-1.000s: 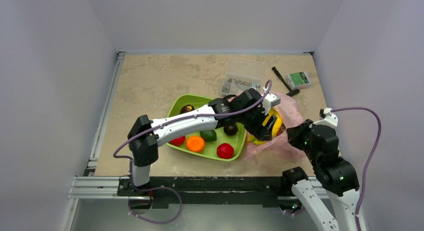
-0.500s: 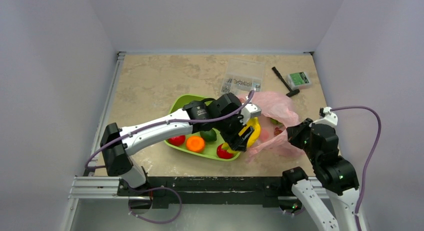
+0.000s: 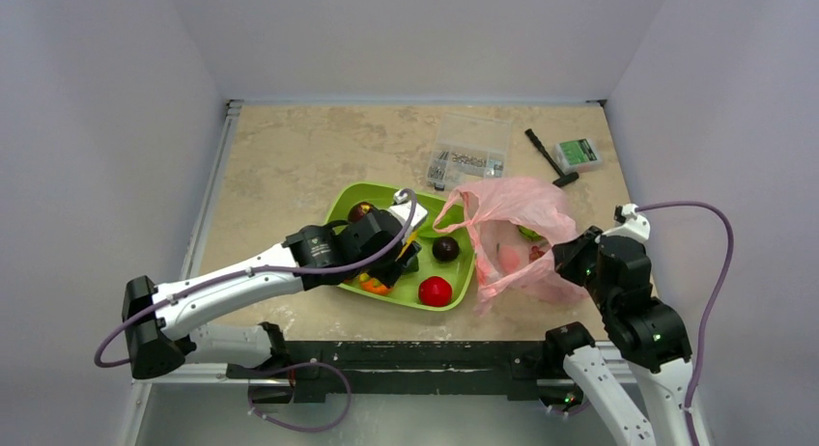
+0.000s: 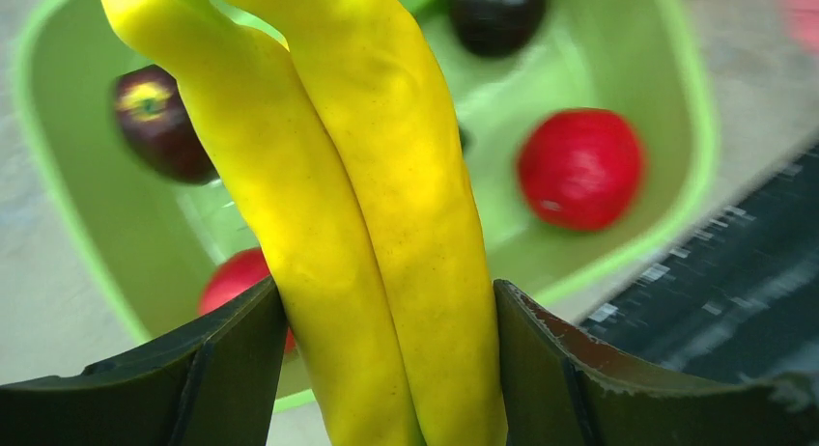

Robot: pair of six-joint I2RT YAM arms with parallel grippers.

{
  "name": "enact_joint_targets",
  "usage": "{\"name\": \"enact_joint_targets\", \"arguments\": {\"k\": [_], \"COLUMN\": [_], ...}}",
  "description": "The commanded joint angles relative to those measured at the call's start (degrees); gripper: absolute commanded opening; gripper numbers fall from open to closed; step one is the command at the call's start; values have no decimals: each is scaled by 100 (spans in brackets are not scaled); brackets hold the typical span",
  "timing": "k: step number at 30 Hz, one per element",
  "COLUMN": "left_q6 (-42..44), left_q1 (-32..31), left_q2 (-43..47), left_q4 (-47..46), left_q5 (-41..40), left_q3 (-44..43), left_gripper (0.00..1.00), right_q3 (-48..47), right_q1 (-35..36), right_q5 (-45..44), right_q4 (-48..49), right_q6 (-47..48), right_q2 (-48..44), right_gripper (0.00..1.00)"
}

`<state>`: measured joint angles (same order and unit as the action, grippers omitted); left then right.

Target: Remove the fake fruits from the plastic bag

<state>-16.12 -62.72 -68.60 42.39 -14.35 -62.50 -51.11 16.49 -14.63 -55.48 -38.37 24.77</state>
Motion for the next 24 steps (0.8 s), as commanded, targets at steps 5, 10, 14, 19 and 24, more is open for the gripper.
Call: {"name": "enact_joint_targets", "arguments": {"k": [5,10,14,19,24], "left_q6": [318,671,543,174,10], "left_q1": [203,595,835,840,868], "left_q2": [-1051,-1869,-2224,-2011,-1228], "left_q4": [385,281,405,445,161], "left_q5": [-2907,-2478,-1829,-1589,-562], "left_q3": [-75,-476,-759,-548,-274], "left_gripper": [0,0,50,80,100], "right_q3": [-83,-79,-76,-108,-107], "right_q1": [-12,-12,-6,-12,-11], "right_q5": [-32,-8,2,71,1072], "right_q4": [284,293,299,240,827], "right_q6": [109,119,126,136,507], "right_q2": [-12,-62,-95,-108,-85], "right_gripper": [0,0,0,0,0]}}
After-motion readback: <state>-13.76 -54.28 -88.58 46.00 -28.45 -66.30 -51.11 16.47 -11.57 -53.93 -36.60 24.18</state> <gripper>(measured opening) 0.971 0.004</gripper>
